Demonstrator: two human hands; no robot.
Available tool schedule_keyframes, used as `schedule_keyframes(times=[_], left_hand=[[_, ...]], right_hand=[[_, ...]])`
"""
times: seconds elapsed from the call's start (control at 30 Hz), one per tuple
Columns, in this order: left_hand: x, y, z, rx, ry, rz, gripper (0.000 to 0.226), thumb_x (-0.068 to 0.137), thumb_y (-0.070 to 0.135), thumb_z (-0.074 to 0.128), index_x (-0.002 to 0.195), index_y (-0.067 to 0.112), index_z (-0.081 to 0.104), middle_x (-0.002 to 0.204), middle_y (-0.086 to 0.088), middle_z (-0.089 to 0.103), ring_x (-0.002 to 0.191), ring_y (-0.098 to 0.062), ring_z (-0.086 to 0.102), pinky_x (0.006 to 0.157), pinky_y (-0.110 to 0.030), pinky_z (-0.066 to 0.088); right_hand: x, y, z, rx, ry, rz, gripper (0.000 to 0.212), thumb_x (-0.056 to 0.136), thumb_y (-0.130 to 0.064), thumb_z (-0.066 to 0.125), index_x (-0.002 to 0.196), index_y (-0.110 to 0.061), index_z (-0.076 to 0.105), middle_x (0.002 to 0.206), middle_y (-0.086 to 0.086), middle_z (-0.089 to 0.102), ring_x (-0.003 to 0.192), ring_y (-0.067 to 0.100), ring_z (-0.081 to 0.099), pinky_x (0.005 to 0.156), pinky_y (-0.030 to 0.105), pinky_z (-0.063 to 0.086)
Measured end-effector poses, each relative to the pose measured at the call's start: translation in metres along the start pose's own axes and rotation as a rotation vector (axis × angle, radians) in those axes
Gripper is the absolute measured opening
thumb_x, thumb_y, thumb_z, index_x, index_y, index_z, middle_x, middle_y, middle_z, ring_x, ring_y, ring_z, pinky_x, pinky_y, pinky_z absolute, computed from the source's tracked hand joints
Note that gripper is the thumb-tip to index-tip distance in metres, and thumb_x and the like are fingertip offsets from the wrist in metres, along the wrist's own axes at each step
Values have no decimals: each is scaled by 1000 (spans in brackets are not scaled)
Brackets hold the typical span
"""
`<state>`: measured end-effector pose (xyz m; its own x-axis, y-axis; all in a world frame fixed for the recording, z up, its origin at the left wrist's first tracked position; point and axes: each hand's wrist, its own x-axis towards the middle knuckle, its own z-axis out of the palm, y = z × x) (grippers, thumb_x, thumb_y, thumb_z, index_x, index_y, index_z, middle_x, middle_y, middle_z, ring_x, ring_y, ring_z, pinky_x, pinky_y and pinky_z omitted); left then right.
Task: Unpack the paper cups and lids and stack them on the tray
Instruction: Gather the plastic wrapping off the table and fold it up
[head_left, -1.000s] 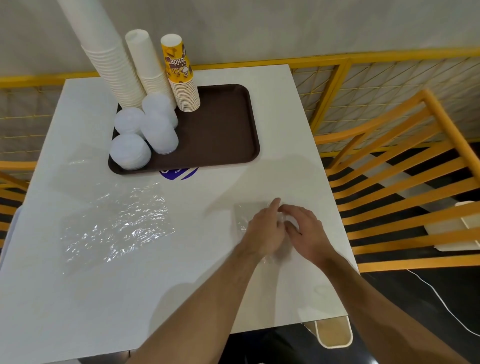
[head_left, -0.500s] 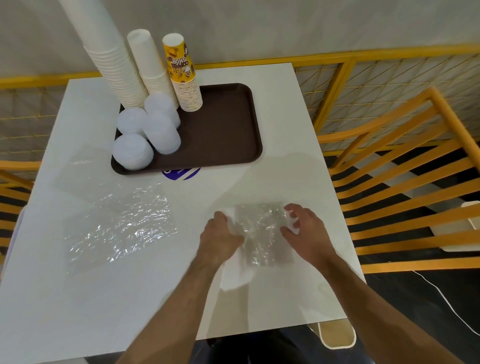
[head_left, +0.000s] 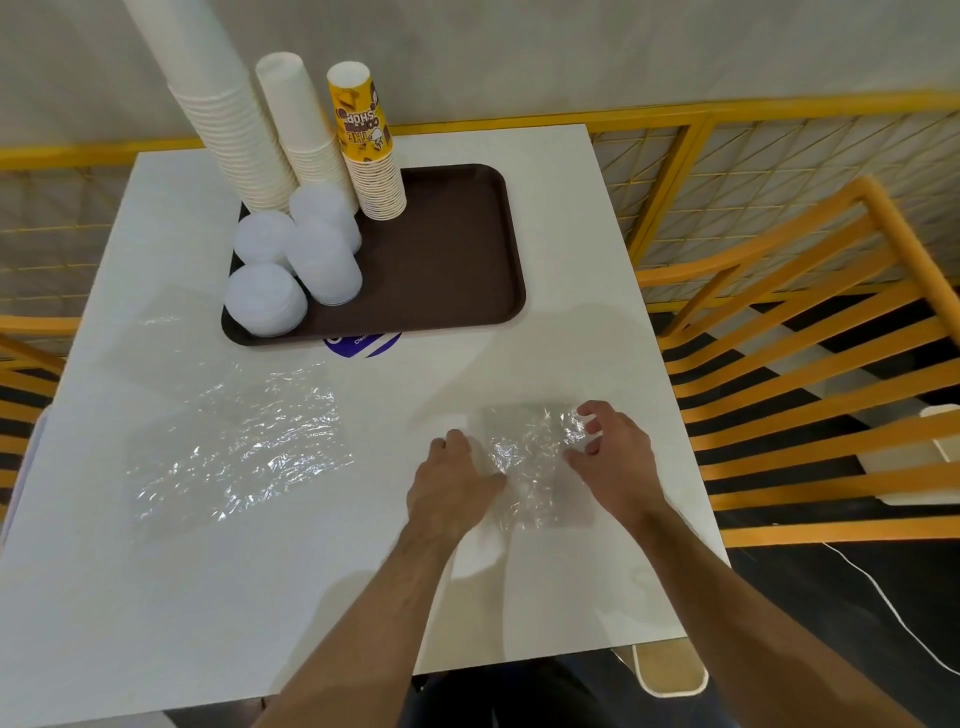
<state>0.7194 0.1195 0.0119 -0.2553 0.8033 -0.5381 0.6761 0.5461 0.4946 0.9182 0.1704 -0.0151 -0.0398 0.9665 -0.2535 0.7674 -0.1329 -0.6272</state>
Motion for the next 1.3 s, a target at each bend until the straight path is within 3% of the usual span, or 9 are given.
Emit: schedule_keyframes(times=[0.1, 0.27, 0.47, 0.53, 0.77, 0.9, 1.0, 1.17, 1.3], left_hand=[[-6, -11, -1, -137, -12, 118, 36, 89, 33, 65, 118, 23, 47, 117, 3, 48, 85, -11, 52, 79, -26, 40], [-20, -28, 15, 26, -114, 350, 69, 67, 49, 78, 121, 26, 42, 116, 10, 35, 101, -13, 50, 88, -30, 48], [-25, -22, 33, 153, 162, 460, 23, 81, 23, 67, 96, 14, 52, 92, 4, 41, 70, -19, 48, 59, -32, 45], [-27, -23, 32, 153, 177, 441, 12, 86, 19, 59, 91, 16, 49, 87, 6, 41, 68, -17, 43, 59, -28, 39], [-29, -31, 25, 45, 148, 356, 11, 89, 20, 56, 93, 21, 46, 88, 7, 49, 75, -23, 54, 72, -37, 49], [-30, -23, 32, 87, 162, 323, 36, 82, 39, 66, 104, 20, 46, 100, 8, 43, 76, -19, 53, 65, -34, 49], [-25, -18, 38, 137, 206, 360, 29, 81, 29, 66, 100, 16, 48, 97, 3, 44, 71, -23, 54, 56, -34, 48], [-24, -23, 34, 87, 204, 399, 11, 87, 8, 52, 95, 14, 49, 92, 3, 43, 68, -22, 43, 60, -31, 35], [-23, -30, 24, -47, 48, 335, 24, 83, 21, 67, 102, 18, 51, 100, 6, 47, 77, -20, 54, 73, -30, 45]], right_hand=[[6, 1, 1, -4, 10, 18, 49, 85, -17, 79, 128, -21, 56, 108, 2, 64, 83, 13, 64, 75, 23, 52], [12, 2, 0, -4, 5, 37, 52, 84, -20, 81, 129, -22, 56, 106, 1, 65, 88, 17, 66, 75, 25, 55], [14, 2, 1, -27, -4, 38, 51, 82, -21, 82, 127, -22, 57, 107, 1, 66, 89, 17, 66, 80, 27, 55], [14, 1, 1, -27, -2, 39, 50, 83, -20, 82, 127, -21, 58, 106, 1, 65, 89, 17, 66, 79, 25, 53], [12, 1, 2, -26, 10, 32, 48, 83, -18, 81, 126, -20, 59, 108, 2, 65, 88, 17, 66, 78, 26, 55], [11, 1, 2, -47, 16, 20, 48, 83, -18, 81, 125, -21, 59, 106, 2, 65, 87, 17, 66, 80, 32, 59], [11, 0, 1, -48, 13, 17, 49, 82, -17, 82, 126, -20, 59, 106, 2, 65, 87, 16, 66, 79, 30, 58], [10, 0, 1, -59, 8, 20, 50, 82, -17, 82, 126, -21, 58, 106, 2, 65, 86, 16, 65, 76, 24, 54], [10, -1, 1, -53, 13, 14, 49, 83, -17, 81, 126, -21, 58, 106, 1, 65, 86, 15, 65, 75, 23, 53]])
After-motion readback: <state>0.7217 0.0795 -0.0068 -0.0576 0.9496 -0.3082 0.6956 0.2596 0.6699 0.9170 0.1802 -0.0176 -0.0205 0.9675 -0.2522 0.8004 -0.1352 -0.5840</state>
